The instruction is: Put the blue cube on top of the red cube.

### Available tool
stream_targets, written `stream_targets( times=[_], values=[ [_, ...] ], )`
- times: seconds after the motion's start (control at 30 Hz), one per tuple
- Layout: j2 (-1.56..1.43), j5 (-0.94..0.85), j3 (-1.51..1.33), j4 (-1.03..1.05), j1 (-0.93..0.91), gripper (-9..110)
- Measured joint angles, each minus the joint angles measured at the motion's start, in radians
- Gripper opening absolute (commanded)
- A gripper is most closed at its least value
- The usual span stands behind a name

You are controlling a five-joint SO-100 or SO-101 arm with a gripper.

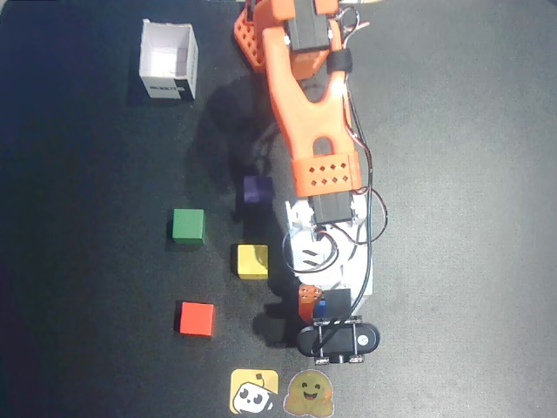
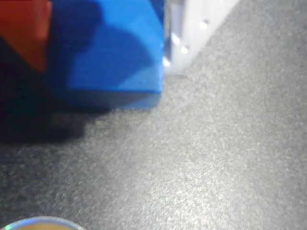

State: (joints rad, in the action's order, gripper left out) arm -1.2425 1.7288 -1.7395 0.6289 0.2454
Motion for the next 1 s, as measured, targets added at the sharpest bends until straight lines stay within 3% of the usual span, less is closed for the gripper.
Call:
stream_targets(
  times=[0.4, 0.73, 1.0],
  values=[
    [-0.032, 0.000, 0.000, 0.084, -0.014, 6],
    [-0.210, 0.000, 0.000, 0.288, -0.156, 6],
    [-0.264, -0.003, 0.000, 0.334, -0.299, 6]
  ],
)
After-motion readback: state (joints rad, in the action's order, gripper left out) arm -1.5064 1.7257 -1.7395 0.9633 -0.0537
